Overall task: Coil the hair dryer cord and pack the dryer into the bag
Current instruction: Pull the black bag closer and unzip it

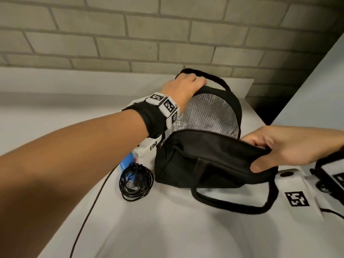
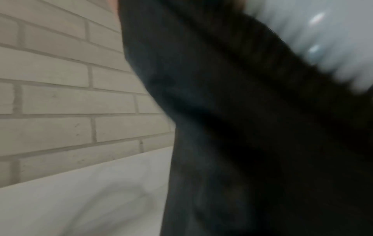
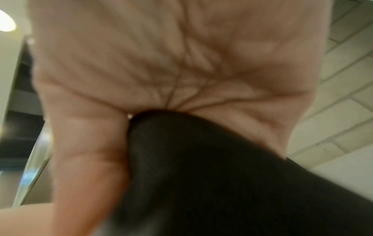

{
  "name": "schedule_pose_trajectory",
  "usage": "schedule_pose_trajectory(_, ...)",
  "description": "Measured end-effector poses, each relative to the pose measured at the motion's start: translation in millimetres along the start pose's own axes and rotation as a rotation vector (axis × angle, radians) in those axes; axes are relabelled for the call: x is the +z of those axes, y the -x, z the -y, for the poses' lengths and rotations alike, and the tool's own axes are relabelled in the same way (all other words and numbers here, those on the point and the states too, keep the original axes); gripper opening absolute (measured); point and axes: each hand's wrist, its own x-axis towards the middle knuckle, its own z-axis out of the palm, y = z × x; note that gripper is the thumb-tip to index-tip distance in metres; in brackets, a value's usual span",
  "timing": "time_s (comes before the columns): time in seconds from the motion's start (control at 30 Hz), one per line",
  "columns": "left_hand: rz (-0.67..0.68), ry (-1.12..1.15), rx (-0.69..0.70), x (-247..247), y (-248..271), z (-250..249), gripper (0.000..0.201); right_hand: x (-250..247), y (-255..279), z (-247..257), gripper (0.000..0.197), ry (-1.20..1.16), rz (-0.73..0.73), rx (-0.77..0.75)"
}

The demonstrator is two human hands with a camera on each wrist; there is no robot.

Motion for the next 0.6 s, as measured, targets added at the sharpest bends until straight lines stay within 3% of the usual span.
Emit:
schedule_pose_trajectory(0.13,-0.067,-0.018,0.008,-5,-4,2,0.049,-3,-1,-2,0.038,-0.058,0.036,0.017)
schedule_pose_trajectory(0.23,-0.072,0.001,0.013,-2,-5,-3,0.044,7,-5,1,0.043,0.332,0.012,0.101)
schedule_pose_trajectory(0.4,-0.029,0.309,0.039,-1,-7,-4,0.046,4,-9,5,0.023,0.379,-0.180,0.164)
schedule_pose_trajectory(0.5,0.002,0.480,0.015,-15,2,-9,0.050,-1,-6,13,0.030,0.353,-0.291,0.129)
schedule_pose_trajectory(0.6,-0.128,0.651,-0.031,-34,26,-1,0.041,-3,-3,23,0.046,0.446,-0.449,0.086)
